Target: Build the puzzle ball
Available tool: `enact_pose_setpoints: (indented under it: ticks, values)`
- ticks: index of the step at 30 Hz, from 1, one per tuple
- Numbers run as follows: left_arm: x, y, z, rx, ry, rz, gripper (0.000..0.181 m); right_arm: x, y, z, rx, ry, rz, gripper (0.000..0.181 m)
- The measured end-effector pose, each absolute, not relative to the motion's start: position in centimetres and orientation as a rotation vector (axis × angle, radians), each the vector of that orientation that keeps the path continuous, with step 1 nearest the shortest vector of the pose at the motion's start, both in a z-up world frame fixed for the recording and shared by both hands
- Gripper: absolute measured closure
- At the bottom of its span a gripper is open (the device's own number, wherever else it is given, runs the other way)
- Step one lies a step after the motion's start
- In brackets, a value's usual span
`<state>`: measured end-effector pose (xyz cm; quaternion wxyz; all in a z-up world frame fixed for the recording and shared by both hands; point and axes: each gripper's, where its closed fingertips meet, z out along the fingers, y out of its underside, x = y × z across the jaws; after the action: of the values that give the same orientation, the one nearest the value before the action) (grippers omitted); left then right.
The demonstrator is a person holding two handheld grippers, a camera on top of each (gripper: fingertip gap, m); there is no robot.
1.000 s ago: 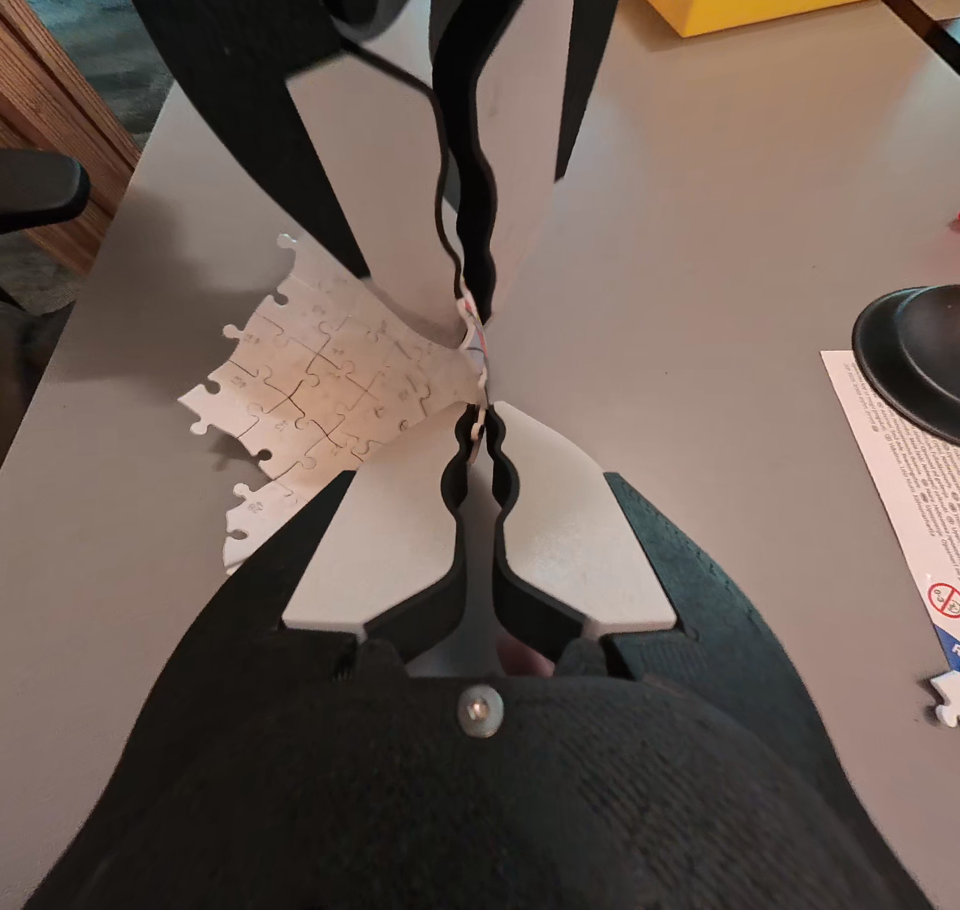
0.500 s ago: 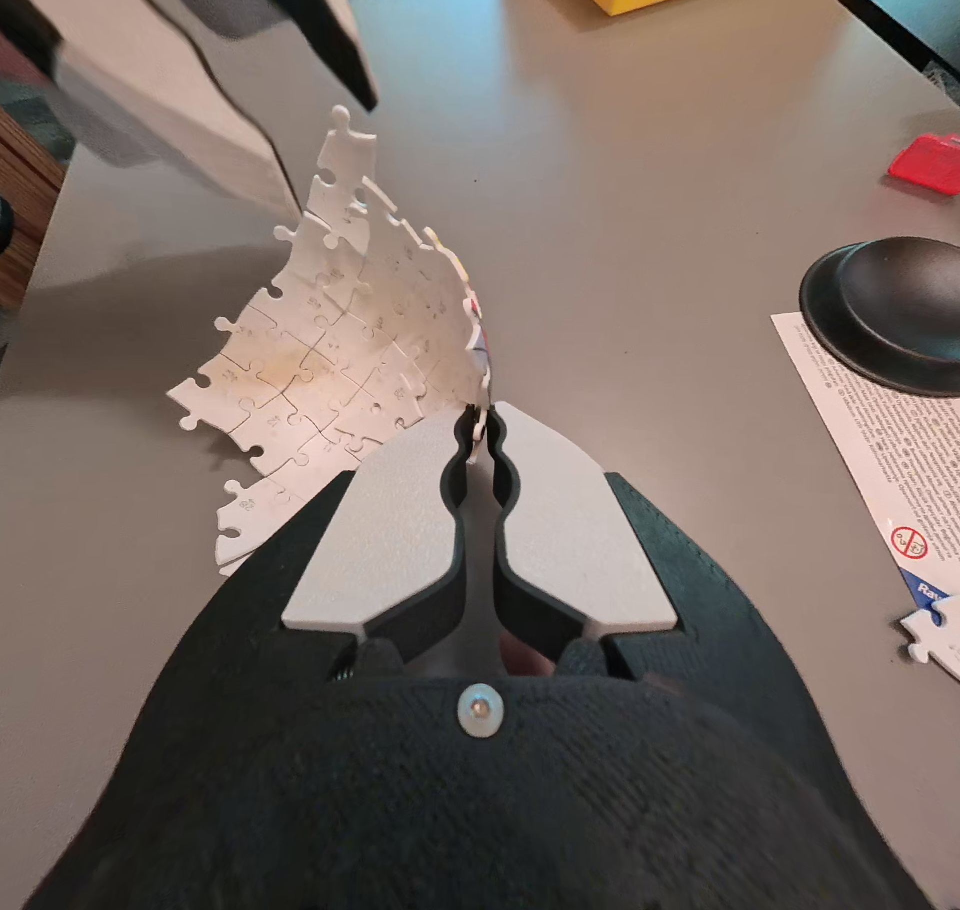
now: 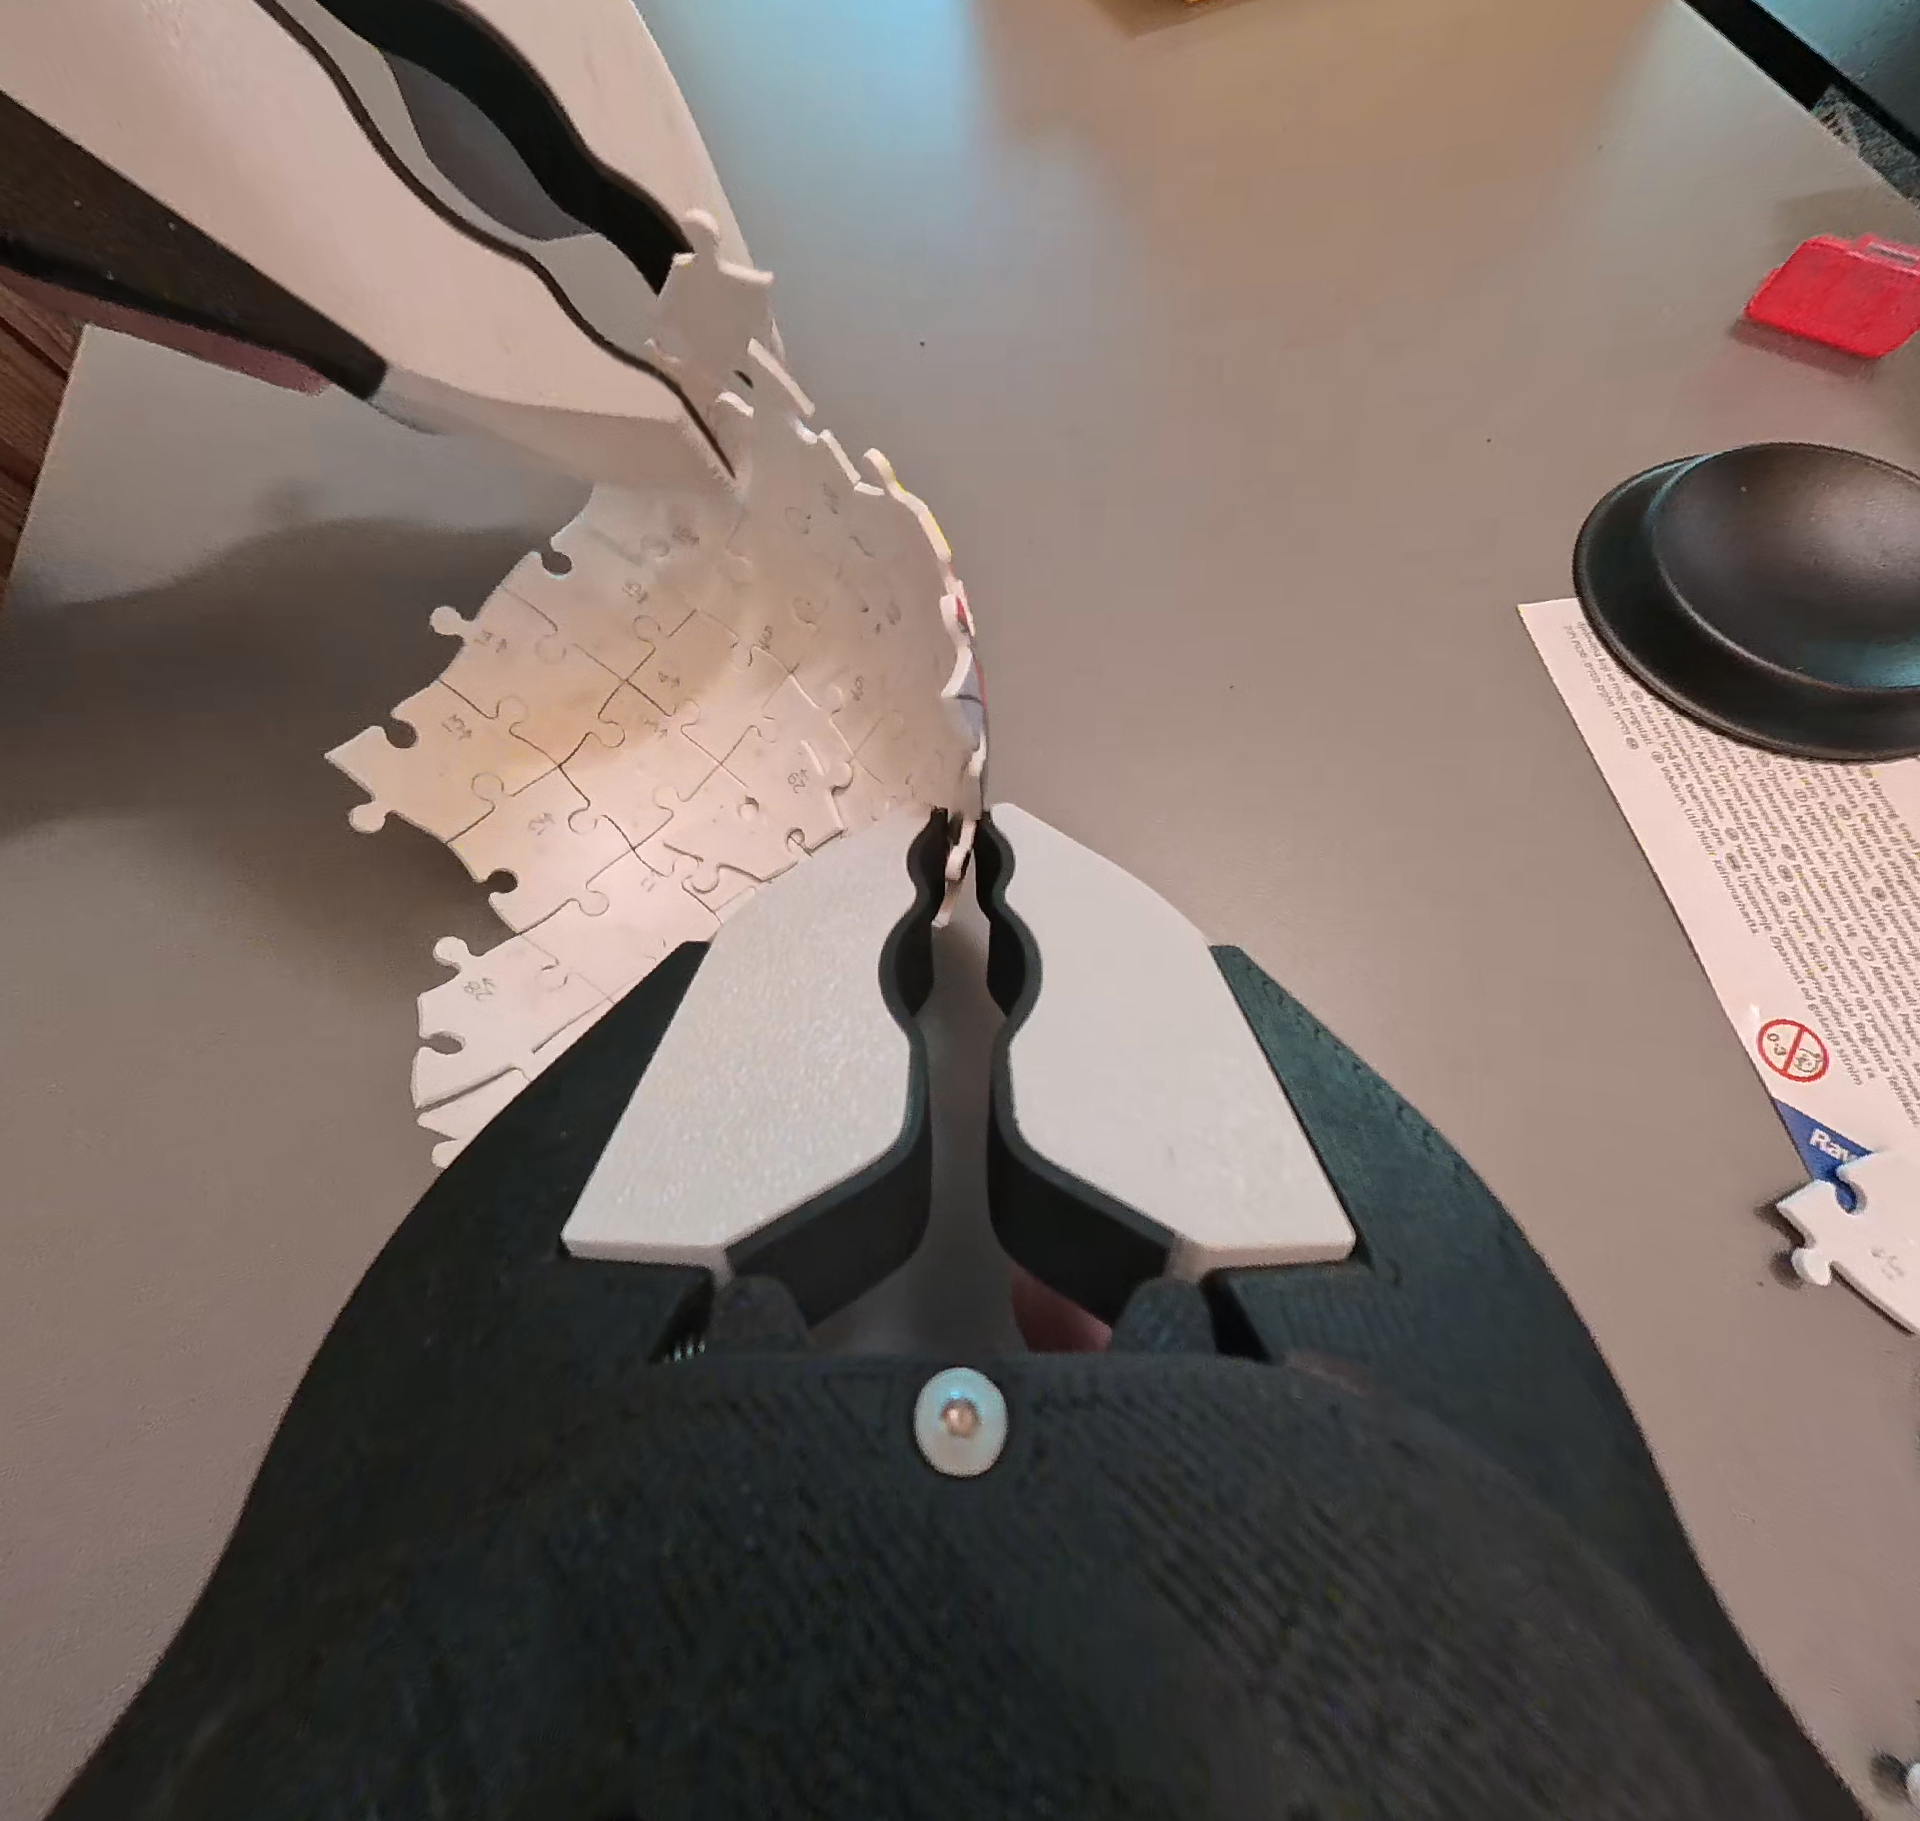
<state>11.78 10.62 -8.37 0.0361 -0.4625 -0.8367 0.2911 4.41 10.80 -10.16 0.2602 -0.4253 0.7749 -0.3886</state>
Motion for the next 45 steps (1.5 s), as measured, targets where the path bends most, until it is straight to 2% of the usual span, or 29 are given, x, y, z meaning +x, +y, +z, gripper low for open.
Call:
enact_pose_setpoints:
  ticks: [14, 28, 31, 34, 37, 39, 42, 45]
  values:
    - [11.2, 10.1, -9.1, -1.522, -2.538, 0.905, 0.166, 4.3, 10.8, -10.1, -1.139, 2.101, -1.051, 0.177]
    - [10.7, 10.3, -9.0, -1.443, -2.518, 0.866, 0.177, 4.2, 10.7, -10.2, -1.127, 2.1, -1.051, 0.177]
    - [10.8, 10.3, -9.0, -1.471, -2.518, 0.866, 0.175, 4.3, 10.7, -10.1, -1.123, 2.094, -1.053, 0.177]
    - [11.2, 10.0, -9.2, -1.483, -2.556, 0.874, 0.162, 4.2, 10.6, -10.0, -1.13, 2.1, -1.064, 0.177]
    - [10.7, 10.0, -9.0, -1.473, -2.509, 0.901, 0.175, 4.1, 10.3, -9.9, -1.116, 2.106, -1.094, 0.177]
    - [10.8, 9.8, -9.0, -1.473, -2.514, 0.909, 0.167, 4.1, 10.2, -9.8, -1.121, 2.107, -1.108, 0.177]
    - [11.2, 9.4, -8.8, -1.44, -2.556, 0.934, 0.14, 4.0, 10.0, -9.6, -1.118, 2.112, -1.135, 0.178]
    - [11.5, 9.2, -7.4, -1.339, -2.562, 1.032, 0.129, 3.7, 9.6, -9.5, -1.114, 2.136, -1.166, 0.177]
